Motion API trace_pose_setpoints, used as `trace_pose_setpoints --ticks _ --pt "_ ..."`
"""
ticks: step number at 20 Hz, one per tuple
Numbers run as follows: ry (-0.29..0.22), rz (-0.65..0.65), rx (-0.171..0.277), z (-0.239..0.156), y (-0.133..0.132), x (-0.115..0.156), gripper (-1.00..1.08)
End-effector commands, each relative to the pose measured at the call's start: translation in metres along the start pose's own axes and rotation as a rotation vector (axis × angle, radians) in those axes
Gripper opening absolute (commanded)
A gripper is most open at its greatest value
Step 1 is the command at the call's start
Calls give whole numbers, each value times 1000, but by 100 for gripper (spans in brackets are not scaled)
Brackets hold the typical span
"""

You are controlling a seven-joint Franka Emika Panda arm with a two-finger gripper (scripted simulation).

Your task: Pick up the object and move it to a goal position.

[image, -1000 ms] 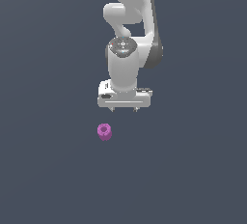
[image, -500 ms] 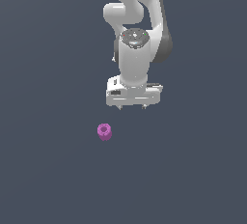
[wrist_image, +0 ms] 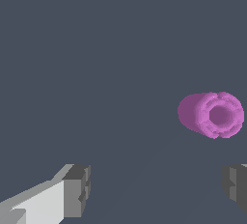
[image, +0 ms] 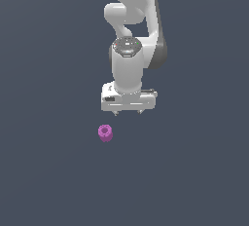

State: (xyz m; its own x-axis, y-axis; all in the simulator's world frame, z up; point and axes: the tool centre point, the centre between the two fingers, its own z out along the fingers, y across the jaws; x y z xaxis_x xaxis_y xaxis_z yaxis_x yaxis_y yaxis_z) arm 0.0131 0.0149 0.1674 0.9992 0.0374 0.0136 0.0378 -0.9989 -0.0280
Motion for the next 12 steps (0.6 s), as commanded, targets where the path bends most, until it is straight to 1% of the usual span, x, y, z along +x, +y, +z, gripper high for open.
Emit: trace_pose_setpoints --ticks 1,8,12 --pt "-2 -4 -3 9 15 5 100" --pt "-8 -23 -17 45 71 21 100" --pt "-12 -32 -23 59 93 25 100"
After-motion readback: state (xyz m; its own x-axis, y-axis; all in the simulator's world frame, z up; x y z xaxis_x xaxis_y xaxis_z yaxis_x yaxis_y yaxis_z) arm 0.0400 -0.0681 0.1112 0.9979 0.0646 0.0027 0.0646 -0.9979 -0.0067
